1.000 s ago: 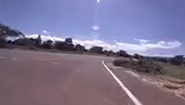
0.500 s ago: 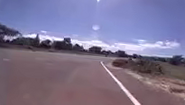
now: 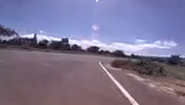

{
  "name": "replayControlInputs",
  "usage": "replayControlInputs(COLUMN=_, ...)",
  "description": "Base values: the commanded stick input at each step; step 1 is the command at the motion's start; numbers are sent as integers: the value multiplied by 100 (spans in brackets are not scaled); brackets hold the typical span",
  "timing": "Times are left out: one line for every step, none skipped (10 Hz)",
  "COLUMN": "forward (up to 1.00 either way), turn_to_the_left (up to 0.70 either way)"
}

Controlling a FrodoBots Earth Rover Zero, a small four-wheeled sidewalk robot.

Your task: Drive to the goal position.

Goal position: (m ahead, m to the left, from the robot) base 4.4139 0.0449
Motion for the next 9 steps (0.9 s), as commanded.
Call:
replayControlInputs(forward=70, turn_to_the_left=0)
replayControlInputs(forward=70, turn_to_the_left=-4)
replayControlInputs(forward=70, turn_to_the_left=-5)
replayControlInputs(forward=70, turn_to_the_left=-6)
replayControlInputs(forward=70, turn_to_the_left=-8)
replayControlInputs(forward=70, turn_to_the_left=-9)
replayControlInputs(forward=70, turn_to_the_left=-10)
replayControlInputs(forward=70, turn_to_the_left=-11)
replayControlInputs(forward=70, turn_to_the_left=-12)
